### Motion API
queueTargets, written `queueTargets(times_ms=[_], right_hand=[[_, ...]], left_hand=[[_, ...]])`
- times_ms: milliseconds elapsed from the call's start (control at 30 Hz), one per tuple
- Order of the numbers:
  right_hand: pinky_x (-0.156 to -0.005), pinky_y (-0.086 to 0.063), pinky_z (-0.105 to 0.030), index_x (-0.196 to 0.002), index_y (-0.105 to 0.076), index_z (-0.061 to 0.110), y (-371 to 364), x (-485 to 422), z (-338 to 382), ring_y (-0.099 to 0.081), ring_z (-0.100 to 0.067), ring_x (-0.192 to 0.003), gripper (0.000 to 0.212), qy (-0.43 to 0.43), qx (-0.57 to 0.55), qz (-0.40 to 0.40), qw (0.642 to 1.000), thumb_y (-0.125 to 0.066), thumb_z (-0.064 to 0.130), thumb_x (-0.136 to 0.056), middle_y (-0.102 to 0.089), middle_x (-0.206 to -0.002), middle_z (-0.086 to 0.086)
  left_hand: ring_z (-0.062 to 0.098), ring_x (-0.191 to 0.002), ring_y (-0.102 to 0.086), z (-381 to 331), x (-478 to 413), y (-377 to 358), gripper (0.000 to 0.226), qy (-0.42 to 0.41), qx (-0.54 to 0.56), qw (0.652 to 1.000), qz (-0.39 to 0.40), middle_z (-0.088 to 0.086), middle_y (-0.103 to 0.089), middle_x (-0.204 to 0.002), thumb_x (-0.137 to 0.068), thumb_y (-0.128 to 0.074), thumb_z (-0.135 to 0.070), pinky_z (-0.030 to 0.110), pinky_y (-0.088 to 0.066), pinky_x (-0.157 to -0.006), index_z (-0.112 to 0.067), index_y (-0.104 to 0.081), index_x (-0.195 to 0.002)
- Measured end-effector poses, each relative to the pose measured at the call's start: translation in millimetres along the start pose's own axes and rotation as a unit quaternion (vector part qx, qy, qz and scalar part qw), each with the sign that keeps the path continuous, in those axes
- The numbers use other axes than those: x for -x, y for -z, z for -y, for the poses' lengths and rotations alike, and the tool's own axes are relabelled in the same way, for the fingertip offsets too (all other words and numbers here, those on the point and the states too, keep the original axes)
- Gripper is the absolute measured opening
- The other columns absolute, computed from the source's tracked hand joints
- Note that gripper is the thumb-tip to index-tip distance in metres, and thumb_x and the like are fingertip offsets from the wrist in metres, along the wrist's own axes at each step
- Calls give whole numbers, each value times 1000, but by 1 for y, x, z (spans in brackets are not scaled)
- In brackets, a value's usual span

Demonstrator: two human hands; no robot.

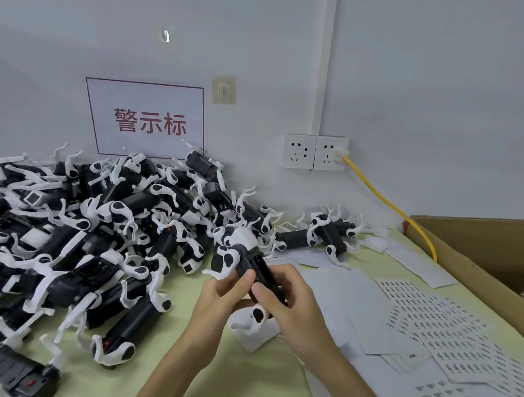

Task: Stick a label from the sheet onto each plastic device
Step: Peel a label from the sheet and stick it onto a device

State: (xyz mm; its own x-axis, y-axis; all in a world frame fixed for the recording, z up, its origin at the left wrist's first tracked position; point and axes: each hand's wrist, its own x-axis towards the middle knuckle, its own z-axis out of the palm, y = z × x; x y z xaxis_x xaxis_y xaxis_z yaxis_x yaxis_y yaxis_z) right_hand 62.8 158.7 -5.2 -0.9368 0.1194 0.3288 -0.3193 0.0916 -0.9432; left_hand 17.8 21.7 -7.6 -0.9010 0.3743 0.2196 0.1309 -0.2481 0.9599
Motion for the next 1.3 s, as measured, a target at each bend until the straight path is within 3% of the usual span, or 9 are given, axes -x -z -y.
queueTargets(times_ms=[200, 367, 500, 633, 733, 867, 1000, 1167, 1300], right_hand=[[-72, -48, -28, -84, -61, 14, 2, -1, 6, -61, -13, -75, 43, -27, -26, -38, 999, -70, 56, -78, -65, -77, 4], [-64, -48, -22, -85, -61, 8, 8, 0, 16, -59, -16, -73, 41, -63, -88, -6, 994, -65, 49, -81, -62, -78, -4], [-70, -51, -22, -94, -65, 6, 11, -2, 17, -63, -16, -81, 26, -75, -148, 35, 986, -63, 32, -88, -66, -87, -7], [-81, -52, -22, -98, -73, 24, 24, -9, 14, -65, -9, -93, 17, 13, 52, 13, 998, -69, 9, -91, -73, -99, 9], [-79, -45, -14, -97, -69, 31, 47, -17, 5, -61, -12, -94, 18, -3, 194, -103, 976, -76, 19, -86, -67, -97, 12], [-101, -37, -38, -126, -53, 31, 72, -20, -14, -47, -21, -122, 55, -197, 465, -86, 859, -69, 60, -82, -55, -122, 4], [-99, -30, -41, -126, -53, 32, 69, -19, -25, -40, -23, -126, 66, -227, 554, -41, 800, -63, 72, -74, -48, -127, 3], [-95, -32, -33, -117, -53, 31, 55, -18, -25, -48, -15, -116, 49, -200, 490, 1, 848, -75, 42, -74, -50, -116, 9], [-66, -48, -14, -95, -64, 21, 49, -17, -14, -62, -8, -77, 29, -87, 306, -61, 946, -64, -3, -78, -68, -96, 7]], left_hand=[[32, -115, -68, 2, 0, 12, 48, -4, -38, 997, 65, 17, -73, -119, -79, -77, -44, 45, -51, -104, -11, -74, -113], [31, -99, -65, -1, 2, 10, 53, -8, -49, 997, 65, 24, -69, -104, -73, -81, -42, 61, -45, -97, -1, -69, -104], [34, -115, -68, -1, 2, 14, 58, 17, 34, 997, 65, 24, -69, -125, -80, -74, -41, 36, -55, -91, -2, -70, -123], [31, -116, -66, -3, 0, 13, 51, 24, 93, 995, 36, 18, -68, -127, -90, -64, -38, 28, -58, -85, -2, -67, -127], [28, -103, -64, -4, -4, 18, 37, 71, 210, 975, -14, 15, -68, -112, -90, -67, -39, 19, -55, -64, -9, -75, -110], [32, -106, -68, -2, -7, 29, 44, 115, 319, 939, -65, 16, -67, -126, -81, -71, -46, 41, -46, -96, -6, -78, -97], [44, -113, -66, -2, -6, 22, 49, 160, 312, 933, -82, 24, -65, -133, -78, -72, -50, 50, -39, -106, -7, -80, -102], [43, -110, -55, 1, 3, -1, 45, 220, 294, 929, -40, 28, -61, -121, -67, -85, -40, 49, -43, -97, -12, -76, -101], [40, -112, -56, 6, 3, -2, 43, 219, 292, 931, -15, 23, -62, -126, -72, -83, -44, 52, -37, -101, -12, -78, -100]])
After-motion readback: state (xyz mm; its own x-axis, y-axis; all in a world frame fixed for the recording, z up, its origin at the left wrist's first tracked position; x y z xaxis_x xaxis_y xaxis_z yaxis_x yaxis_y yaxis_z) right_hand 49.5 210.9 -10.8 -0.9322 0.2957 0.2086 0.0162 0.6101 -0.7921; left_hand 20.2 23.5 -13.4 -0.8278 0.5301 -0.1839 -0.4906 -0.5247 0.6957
